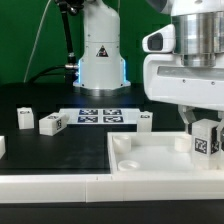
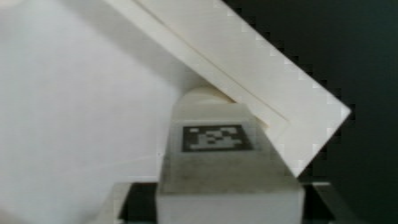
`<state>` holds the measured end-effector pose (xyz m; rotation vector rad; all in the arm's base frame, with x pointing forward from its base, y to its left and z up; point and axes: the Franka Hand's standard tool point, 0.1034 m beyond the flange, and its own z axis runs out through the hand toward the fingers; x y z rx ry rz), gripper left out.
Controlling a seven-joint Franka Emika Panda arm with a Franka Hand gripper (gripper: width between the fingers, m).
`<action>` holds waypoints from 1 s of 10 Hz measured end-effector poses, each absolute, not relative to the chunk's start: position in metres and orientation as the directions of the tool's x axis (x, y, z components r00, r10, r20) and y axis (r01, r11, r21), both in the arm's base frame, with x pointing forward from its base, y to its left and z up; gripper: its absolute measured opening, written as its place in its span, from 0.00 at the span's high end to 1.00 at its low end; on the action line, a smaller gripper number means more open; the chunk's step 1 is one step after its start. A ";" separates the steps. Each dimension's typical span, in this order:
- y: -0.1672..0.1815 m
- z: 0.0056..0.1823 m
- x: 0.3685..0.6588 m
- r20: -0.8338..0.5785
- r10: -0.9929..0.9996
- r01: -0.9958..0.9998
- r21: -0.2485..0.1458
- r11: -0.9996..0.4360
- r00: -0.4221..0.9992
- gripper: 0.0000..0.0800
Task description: Assemble one leg
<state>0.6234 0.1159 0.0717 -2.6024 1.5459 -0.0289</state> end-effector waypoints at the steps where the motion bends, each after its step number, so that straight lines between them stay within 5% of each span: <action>1: 0.115 0.072 0.623 -0.056 -0.908 -0.907 -0.108 -0.408 0.415 0.64; 4: 0.114 0.072 0.623 -0.095 -0.959 -0.961 -0.102 -0.257 0.266 0.64; 5: 0.115 0.072 0.623 -0.099 -0.963 -0.965 -0.101 -0.242 0.252 0.54; 6: 0.115 0.072 0.623 -0.095 -0.948 -0.950 -0.101 -0.294 0.303 0.54; 8: 0.117 0.073 0.624 -0.097 -0.919 -0.923 -0.094 -0.373 0.381 0.24; 10: 0.117 0.073 0.624 -0.075 -0.811 -0.814 -0.106 -0.572 0.580 0.20</action>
Offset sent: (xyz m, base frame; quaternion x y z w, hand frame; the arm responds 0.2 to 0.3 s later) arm 0.0000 0.0000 0.0000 0.0000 0.0000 0.1593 0.9872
